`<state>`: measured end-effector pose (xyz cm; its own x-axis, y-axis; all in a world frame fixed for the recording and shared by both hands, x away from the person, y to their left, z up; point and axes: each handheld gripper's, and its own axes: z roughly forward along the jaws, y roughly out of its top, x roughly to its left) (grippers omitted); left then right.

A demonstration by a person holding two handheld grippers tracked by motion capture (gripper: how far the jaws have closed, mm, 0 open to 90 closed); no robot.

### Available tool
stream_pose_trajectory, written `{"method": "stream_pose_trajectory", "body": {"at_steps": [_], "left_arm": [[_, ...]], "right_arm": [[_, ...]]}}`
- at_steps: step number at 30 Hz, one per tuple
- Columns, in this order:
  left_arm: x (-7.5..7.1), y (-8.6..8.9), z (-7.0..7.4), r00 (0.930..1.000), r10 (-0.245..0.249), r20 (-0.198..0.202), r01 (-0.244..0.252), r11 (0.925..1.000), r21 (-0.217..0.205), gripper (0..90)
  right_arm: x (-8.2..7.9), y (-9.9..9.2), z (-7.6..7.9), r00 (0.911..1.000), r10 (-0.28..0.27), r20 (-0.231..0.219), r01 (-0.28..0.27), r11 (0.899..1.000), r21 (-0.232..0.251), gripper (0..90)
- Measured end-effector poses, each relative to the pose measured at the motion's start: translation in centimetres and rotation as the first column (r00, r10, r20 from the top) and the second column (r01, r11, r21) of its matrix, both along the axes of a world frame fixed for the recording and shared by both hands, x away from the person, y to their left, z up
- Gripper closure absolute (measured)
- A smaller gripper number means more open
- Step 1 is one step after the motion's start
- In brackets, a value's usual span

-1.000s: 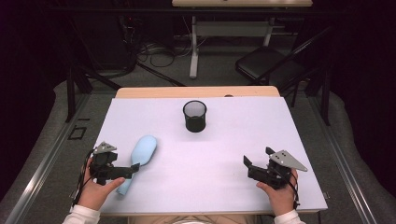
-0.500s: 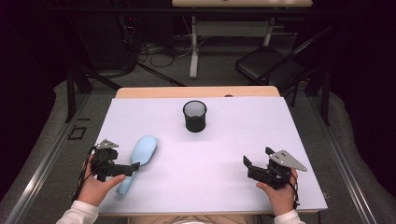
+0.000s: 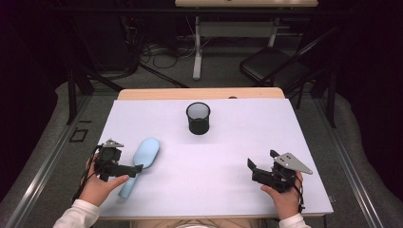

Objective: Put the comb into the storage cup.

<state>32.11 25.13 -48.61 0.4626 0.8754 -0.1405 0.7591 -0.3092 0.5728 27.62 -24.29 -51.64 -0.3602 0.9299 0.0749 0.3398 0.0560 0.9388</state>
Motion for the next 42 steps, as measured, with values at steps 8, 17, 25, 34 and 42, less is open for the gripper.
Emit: {"method": "stream_pose_trajectory", "body": {"at_steps": [8, 17, 25, 34, 42], "left_arm": [[0.4, -0.4, 0.3, 0.9995, -0.007, -0.032, 0.008, 0.9994, 0.033, 0.6], [0.7, -0.7, 0.4, 0.9979, -0.021, -0.062, 0.024, 0.9984, 0.052, 0.8], [1.0, -1.0, 0.1, 0.9959, -0.032, -0.084, 0.039, 0.9957, 0.084, 0.8], [1.1, -1.6, 0.2, 0.9937, -0.05, -0.1, 0.06, 0.9933, 0.099, 0.8], [1.3, -1.8, -0.1, 0.9899, -0.054, -0.131, 0.067, 0.9925, 0.102, 1.0]], "right_arm": [[0.0, 0.0, 0.0, 1.0, 0.0, 0.001, 0.0, 1.0, 0.001, 9.7], [0.0, 0.0, 0.0, 1.0, 0.001, 0.0, -0.001, 1.0, -0.001, 9.9], [0.0, 0.0, 0.0, 1.0, 0.005, -0.003, -0.005, 1.0, -0.003, 9.9], [0.0, 0.0, -0.1, 1.0, 0.007, -0.001, -0.007, 1.0, -0.004, 10.1], [0.0, 0.0, -0.1, 1.0, 0.009, -0.003, -0.009, 1.0, -0.004, 10.1]]}}
